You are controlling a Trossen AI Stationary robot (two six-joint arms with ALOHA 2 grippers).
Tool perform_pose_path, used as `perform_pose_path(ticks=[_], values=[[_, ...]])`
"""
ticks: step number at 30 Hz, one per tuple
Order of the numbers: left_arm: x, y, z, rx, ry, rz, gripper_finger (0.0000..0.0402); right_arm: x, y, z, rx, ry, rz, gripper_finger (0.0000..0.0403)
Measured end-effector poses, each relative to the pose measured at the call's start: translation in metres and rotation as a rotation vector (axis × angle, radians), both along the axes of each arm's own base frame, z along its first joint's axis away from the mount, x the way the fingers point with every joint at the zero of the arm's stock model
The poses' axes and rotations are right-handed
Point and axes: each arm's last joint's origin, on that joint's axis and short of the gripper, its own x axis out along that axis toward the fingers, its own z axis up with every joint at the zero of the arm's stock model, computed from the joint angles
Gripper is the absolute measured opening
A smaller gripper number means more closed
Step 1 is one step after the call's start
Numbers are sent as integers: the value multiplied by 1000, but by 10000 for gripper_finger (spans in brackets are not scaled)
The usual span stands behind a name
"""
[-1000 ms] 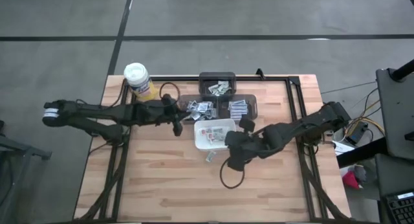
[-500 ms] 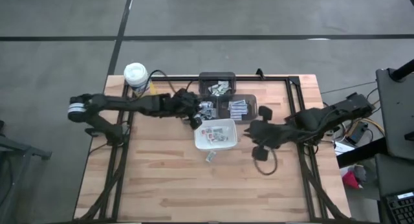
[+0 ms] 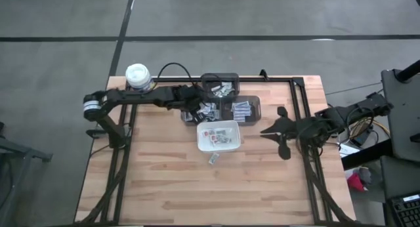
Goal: Pick & Place First Aid Supplies
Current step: Put the alcohol pad into the left black bin
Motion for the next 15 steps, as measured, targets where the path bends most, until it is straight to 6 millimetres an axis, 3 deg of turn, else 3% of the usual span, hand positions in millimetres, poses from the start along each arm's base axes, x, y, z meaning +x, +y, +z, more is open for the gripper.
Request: perform_pose_path(ticks=[15], values=[[7,15,-30,-112,68,63,0,-50,-18,-34,128,-184,59,52]])
